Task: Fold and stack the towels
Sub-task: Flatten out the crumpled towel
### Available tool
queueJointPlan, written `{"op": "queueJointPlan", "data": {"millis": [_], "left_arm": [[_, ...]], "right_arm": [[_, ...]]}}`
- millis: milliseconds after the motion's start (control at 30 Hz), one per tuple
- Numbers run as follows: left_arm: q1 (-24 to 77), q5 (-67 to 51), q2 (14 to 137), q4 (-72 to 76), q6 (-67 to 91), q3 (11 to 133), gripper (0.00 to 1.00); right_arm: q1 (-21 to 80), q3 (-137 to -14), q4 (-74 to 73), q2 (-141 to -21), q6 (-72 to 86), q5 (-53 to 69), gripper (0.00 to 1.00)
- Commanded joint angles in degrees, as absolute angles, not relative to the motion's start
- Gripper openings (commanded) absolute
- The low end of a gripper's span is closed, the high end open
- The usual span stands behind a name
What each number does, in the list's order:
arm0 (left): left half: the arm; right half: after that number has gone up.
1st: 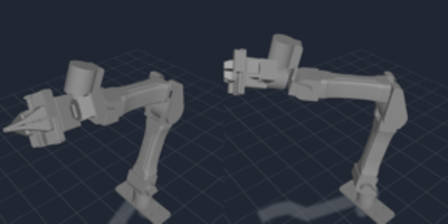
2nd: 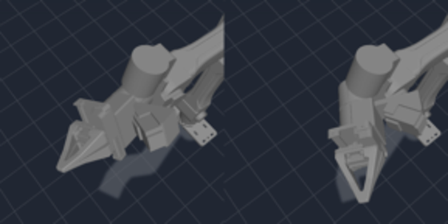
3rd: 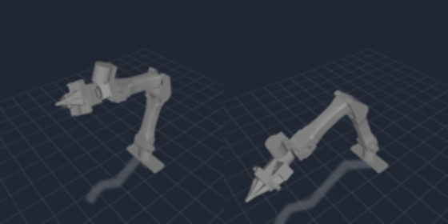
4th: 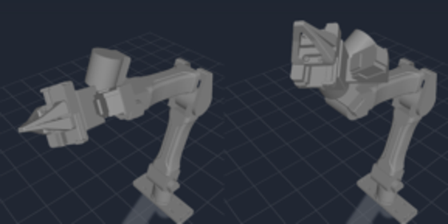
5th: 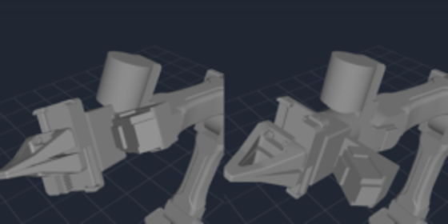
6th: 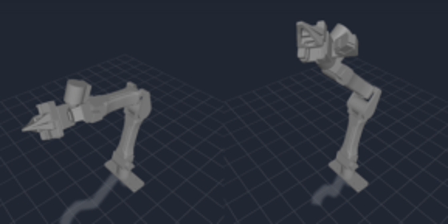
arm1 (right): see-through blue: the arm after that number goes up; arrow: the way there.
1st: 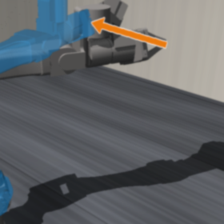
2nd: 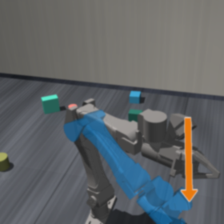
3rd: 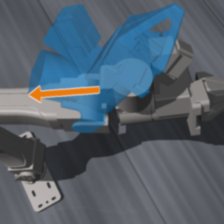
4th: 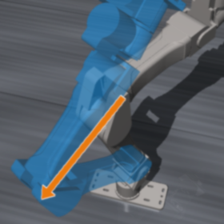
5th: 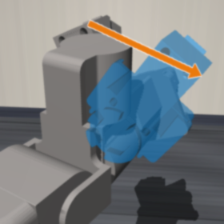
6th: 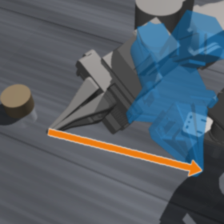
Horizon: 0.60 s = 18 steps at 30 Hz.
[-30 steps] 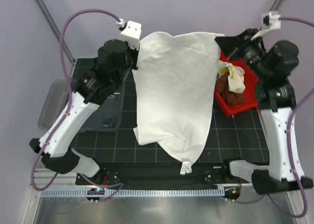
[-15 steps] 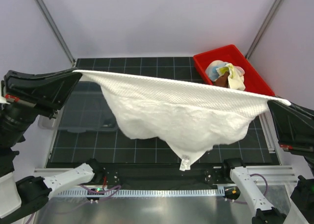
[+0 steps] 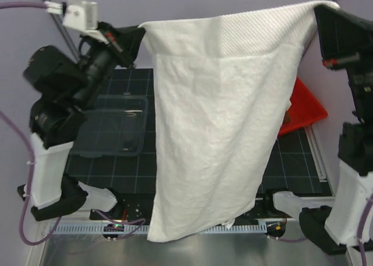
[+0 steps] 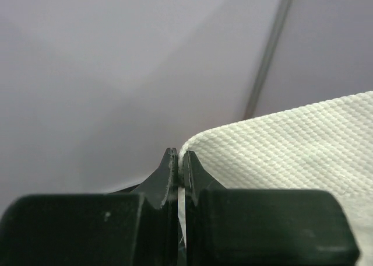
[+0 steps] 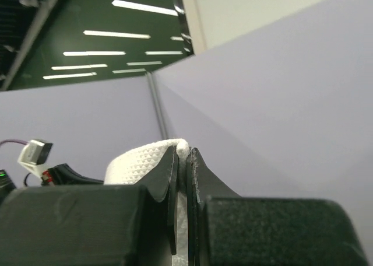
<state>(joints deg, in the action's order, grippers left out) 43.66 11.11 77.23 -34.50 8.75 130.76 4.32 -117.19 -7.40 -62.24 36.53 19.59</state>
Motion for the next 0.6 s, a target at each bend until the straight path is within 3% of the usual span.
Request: {"op": "queueJointPlan", "data": {"millis": [0, 300, 567], "left_arm": [[40.89, 25.48, 83.92, -29.73, -3.68, 131.13, 0.0], [26.03, 21.45, 105.54, -19.96, -7.64, 136.76, 0.0], [15.21, 10.72, 116.54, -15.29, -5.27, 137.72, 0.0]], "right_arm": [[4.04, -118.29, -8.7, -75.04, 30.78, 17.4, 0.01], [4.13, -121.46, 7.2, -102.52, 33.05, 25.47, 0.01], [4.04, -136.75, 10.54, -124.44, 33.4, 29.44, 0.01]]}}
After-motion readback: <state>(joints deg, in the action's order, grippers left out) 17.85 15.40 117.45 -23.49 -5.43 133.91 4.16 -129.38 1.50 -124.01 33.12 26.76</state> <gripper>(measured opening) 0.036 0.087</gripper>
